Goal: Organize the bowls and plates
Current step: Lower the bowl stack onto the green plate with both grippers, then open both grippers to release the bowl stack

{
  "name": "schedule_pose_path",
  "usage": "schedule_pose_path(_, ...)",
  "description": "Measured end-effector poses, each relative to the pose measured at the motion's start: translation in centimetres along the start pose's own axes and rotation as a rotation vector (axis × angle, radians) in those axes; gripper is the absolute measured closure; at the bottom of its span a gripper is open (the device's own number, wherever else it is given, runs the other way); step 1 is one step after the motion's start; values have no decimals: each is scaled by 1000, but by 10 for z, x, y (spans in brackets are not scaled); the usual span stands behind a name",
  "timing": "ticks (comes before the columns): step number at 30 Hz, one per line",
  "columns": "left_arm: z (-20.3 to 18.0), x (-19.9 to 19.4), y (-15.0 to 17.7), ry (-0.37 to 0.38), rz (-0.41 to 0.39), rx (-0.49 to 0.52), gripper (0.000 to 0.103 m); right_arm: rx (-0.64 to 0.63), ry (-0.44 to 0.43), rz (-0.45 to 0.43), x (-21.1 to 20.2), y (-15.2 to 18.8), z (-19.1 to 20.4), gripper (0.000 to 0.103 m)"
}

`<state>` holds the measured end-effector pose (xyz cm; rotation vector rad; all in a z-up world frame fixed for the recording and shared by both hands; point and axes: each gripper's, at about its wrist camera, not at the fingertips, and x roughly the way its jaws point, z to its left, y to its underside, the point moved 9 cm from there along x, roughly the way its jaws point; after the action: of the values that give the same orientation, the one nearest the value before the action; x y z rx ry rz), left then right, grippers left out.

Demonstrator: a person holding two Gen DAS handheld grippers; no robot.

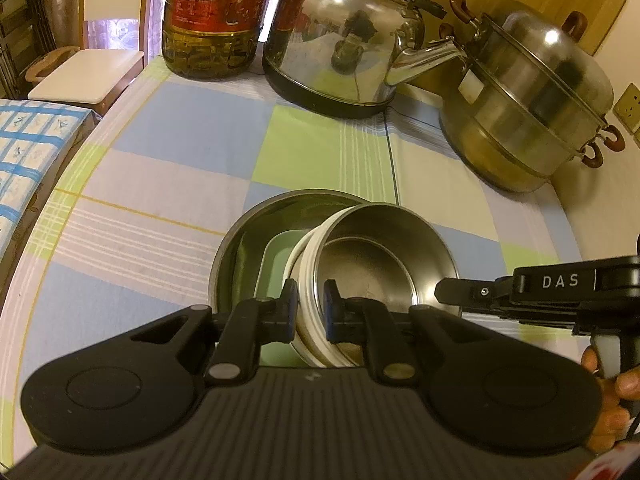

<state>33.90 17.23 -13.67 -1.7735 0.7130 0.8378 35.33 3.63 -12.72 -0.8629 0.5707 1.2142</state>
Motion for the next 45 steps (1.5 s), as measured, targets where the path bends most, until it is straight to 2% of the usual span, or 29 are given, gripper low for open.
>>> schedule_pose_path(7, 0, 1, -1, -1, 10, 11, 92, 59, 31, 65, 2, -4, -2, 93)
schedule_pose_path(13, -1, 2, -3, 0, 15, 22, 91, 56, 55, 79, 3, -5, 1, 93)
schedule_pose_path(27, -2, -1, -4, 3, 5, 61, 91, -21, 85, 12, -1, 1, 9, 92)
schedule_pose_path(30, -3, -9, -8, 3, -23, 82, 91, -27, 63, -24, -6, 0, 12, 81)
schedule_pose_path(32, -4, -15, -10, 0, -45, 92, 91, -33, 29, -65, -14, -1, 17, 62)
schedule_pose_path(34, -5, -24, -12, 2, -70, 103, 91, -57, 20, -107, -24, -1, 22, 50)
schedule_pose_path(39, -12, -53, -6, 0, -117, 124, 90, -126, 17, -209, -54, 11, 32, 45)
schedule_pose_path(45, -23, -88, 21, -6, -149, 147, 84, -179, 32, -269, -88, 44, 29, 43)
